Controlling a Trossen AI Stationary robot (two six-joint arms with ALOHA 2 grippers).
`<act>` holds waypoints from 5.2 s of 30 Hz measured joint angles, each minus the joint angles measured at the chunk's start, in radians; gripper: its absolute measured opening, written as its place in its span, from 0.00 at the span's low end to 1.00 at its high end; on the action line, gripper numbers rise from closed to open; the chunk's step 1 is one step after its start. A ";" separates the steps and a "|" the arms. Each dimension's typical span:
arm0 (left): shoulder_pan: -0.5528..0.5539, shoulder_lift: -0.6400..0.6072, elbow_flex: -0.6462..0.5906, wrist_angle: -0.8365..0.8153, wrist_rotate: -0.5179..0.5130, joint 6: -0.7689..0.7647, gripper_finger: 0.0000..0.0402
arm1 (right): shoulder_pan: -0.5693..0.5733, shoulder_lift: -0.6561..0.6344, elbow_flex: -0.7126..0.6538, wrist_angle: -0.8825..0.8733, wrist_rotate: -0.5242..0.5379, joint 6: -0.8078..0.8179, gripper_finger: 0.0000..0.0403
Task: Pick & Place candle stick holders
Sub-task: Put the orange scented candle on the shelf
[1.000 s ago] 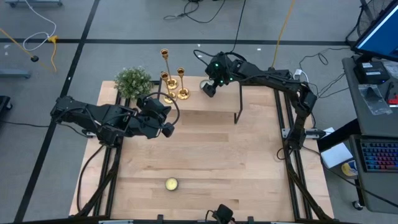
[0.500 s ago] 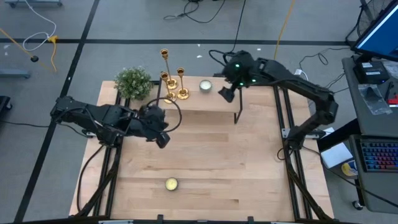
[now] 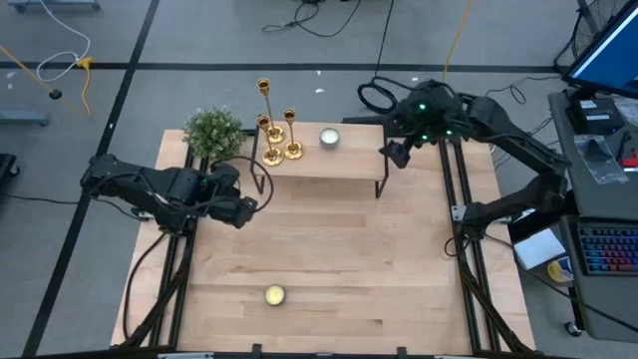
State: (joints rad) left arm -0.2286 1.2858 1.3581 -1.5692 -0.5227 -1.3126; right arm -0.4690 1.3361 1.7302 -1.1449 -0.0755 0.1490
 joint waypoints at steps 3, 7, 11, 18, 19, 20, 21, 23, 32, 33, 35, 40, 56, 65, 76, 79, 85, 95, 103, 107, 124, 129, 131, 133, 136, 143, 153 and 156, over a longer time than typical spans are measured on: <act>0.016 0.000 -0.041 -0.003 0.006 0.040 0.06 | 0.000 -0.022 0.000 -0.003 0.000 0.004 0.89; 0.036 0.000 -0.112 -0.002 0.051 0.051 0.13 | 0.000 -0.037 0.000 -0.004 0.000 0.004 0.89; 0.064 0.000 -0.191 -0.001 0.063 0.040 0.30 | 0.000 -0.039 -0.001 -0.014 0.000 0.004 0.89; 0.154 0.000 -0.321 0.000 0.175 0.067 0.66 | 0.000 -0.039 -0.001 -0.013 -0.002 0.004 0.89; 0.166 0.000 -0.336 0.001 0.192 0.080 0.71 | 0.000 -0.039 -0.001 -0.013 -0.002 0.004 0.89; 0.177 0.000 -0.349 0.004 0.210 0.096 0.75 | 0.000 -0.039 -0.001 -0.013 -0.003 0.004 0.89; 0.184 0.000 -0.360 0.005 0.226 0.110 0.79 | 0.000 -0.039 -0.001 -0.013 -0.003 0.004 0.89; 0.195 0.001 -0.369 0.005 0.243 0.125 0.86 | 0.000 -0.039 -0.001 -0.013 -0.003 0.006 0.89; 0.209 0.001 -0.370 0.010 0.181 0.113 0.99 | 0.000 -0.039 -0.001 -0.012 -0.003 0.023 0.89; 0.214 0.001 -0.370 0.016 0.172 0.108 0.99 | 0.000 -0.039 -0.001 -0.012 -0.003 0.023 0.89; 0.230 0.001 -0.370 0.032 0.170 0.109 0.98 | 0.000 -0.039 -0.001 -0.012 -0.003 0.023 0.89; 0.281 0.001 -0.370 0.051 0.160 0.127 0.97 | 0.000 -0.039 -0.001 -0.012 -0.003 0.023 0.89; 0.467 0.001 -0.525 0.208 0.242 0.328 0.97 | 0.000 -0.039 -0.001 -0.011 -0.004 0.023 0.89; 0.576 0.001 -0.526 0.329 0.263 0.474 0.97 | 0.000 -0.039 -0.001 -0.011 -0.004 0.048 0.89; 0.703 0.000 -0.554 0.356 0.367 0.547 0.97 | 0.000 -0.038 -0.001 -0.011 -0.004 0.049 0.89; 0.713 0.000 -0.598 0.369 0.416 0.503 0.97 | 0.000 -0.038 -0.001 -0.011 -0.003 0.049 0.89; 0.712 -0.002 -0.647 0.449 0.418 0.470 0.97 | 0.000 -0.038 -0.001 -0.004 0.000 0.060 0.89; 0.737 0.000 -0.652 0.495 0.365 0.484 0.97 | 0.000 -0.038 -0.001 -0.003 0.000 0.075 0.89; 0.779 0.000 -0.653 0.497 0.375 0.537 0.97 | 0.000 -0.038 -0.001 -0.003 0.000 0.075 0.89; 0.790 0.000 -0.678 0.534 0.392 0.552 0.97 | 0.000 -0.038 -0.001 -0.003 0.000 0.075 0.89; 0.813 0.000 -0.774 0.620 0.442 0.568 0.97 | 0.000 -0.038 -0.001 0.042 0.000 0.078 0.89; 0.813 0.000 -0.790 0.625 0.482 0.567 0.97 | 0.000 -0.038 -0.001 0.042 0.000 0.094 0.89; 0.813 0.000 -0.790 0.626 0.482 0.567 0.97 | 0.000 -0.038 -0.001 0.042 0.000 0.094 0.89; 0.813 0.000 -0.790 0.632 0.482 0.566 0.97 | 0.000 -0.038 -0.001 0.042 0.000 0.094 0.89; 0.813 0.000 -0.790 0.632 0.482 0.556 0.94 | 0.000 -0.038 -0.001 0.042 0.000 0.094 0.89; 0.813 0.000 -0.790 0.631 0.475 0.520 0.72 | 0.000 -0.038 -0.001 0.042 0.000 0.094 0.89; 0.799 -0.001 -0.789 0.598 0.507 0.454 0.74 | 0.000 -0.038 -0.001 0.042 0.000 0.089 0.89; 0.778 -0.012 -0.781 0.547 0.525 0.429 0.77 | 0.000 -0.038 -0.001 0.042 0.000 0.077 0.89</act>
State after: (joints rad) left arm 0.5499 1.2734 0.5774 -1.0218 0.0027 -0.8839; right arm -0.4693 1.2980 1.7290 -1.1027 -0.0754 0.2261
